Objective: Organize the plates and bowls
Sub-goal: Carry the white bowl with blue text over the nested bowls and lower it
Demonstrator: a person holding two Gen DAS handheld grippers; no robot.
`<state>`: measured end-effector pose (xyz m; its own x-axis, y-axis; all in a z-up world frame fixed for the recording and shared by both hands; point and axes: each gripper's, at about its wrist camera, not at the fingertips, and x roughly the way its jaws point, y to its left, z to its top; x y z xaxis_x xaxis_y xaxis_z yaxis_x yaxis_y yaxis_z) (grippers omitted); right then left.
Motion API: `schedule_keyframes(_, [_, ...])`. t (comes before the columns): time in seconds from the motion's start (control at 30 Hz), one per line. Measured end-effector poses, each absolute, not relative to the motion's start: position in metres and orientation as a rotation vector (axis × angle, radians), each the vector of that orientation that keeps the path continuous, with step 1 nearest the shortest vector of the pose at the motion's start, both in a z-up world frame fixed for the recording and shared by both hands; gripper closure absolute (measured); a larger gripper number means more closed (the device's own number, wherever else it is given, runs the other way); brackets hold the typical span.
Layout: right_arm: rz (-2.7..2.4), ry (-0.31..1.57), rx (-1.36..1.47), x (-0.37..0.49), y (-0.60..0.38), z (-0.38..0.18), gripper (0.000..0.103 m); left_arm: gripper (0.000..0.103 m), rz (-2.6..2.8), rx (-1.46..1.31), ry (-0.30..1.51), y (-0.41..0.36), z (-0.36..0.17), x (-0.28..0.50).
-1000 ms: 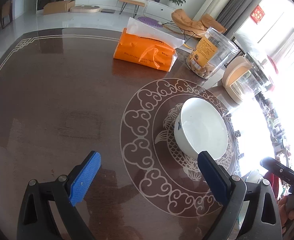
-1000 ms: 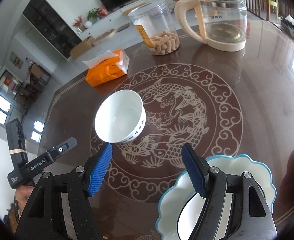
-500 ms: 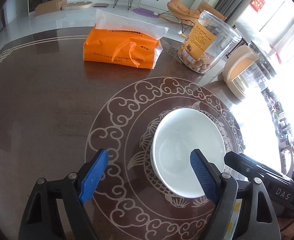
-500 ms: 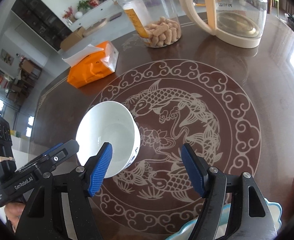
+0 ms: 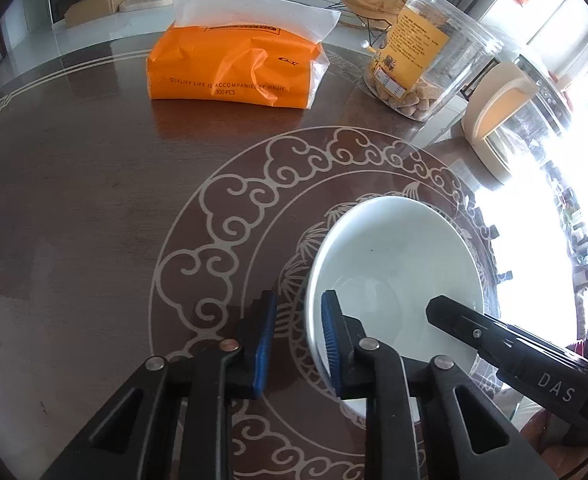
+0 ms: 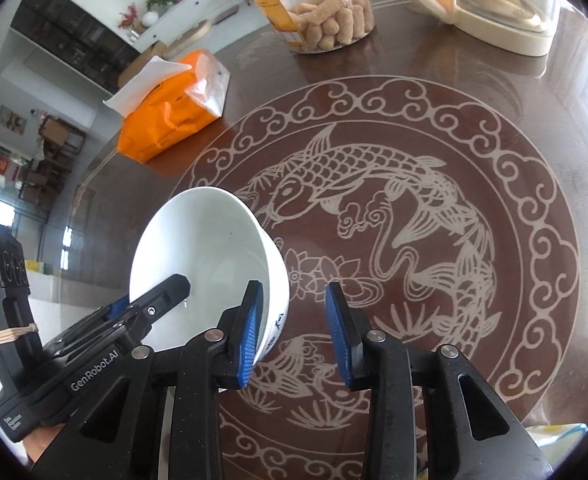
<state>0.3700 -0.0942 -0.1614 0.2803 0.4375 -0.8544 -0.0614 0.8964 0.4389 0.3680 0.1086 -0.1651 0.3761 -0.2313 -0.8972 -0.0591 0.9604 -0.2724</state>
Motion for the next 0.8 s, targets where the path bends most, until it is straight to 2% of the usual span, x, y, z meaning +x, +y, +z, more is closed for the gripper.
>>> schedule_keyframes(0.07, [0.363,1.246,0.370,0.370,-0.091,-0.160,0.086,0.092,-0.113,-0.263,1.182,0.102,-0.163,0.367])
schedule_keyframes(0.17, [0.332,1.245,0.331,0.366,-0.086,-0.157,0.089,0.092,-0.112,-0.253,1.171,0.096,-0.157,0.361])
schedule_keyframes(0.47, [0.366,1.172,0.425,0.340,-0.123,-0.109,0.090,0.092,-0.193,-0.226,1.100,0.069,-0.097,0.321])
schedule_keyframes(0.67, [0.353,1.096,0.433,0.289,-0.167,-0.059,0.090,0.092,-0.284,-0.168,1.032,0.018,-0.051,0.275])
schedule_keyframes(0.8, [0.306,1.081,0.465,0.248,-0.204,-0.048,0.090,0.092,-0.349,-0.113,1.021,-0.022,-0.044,0.244])
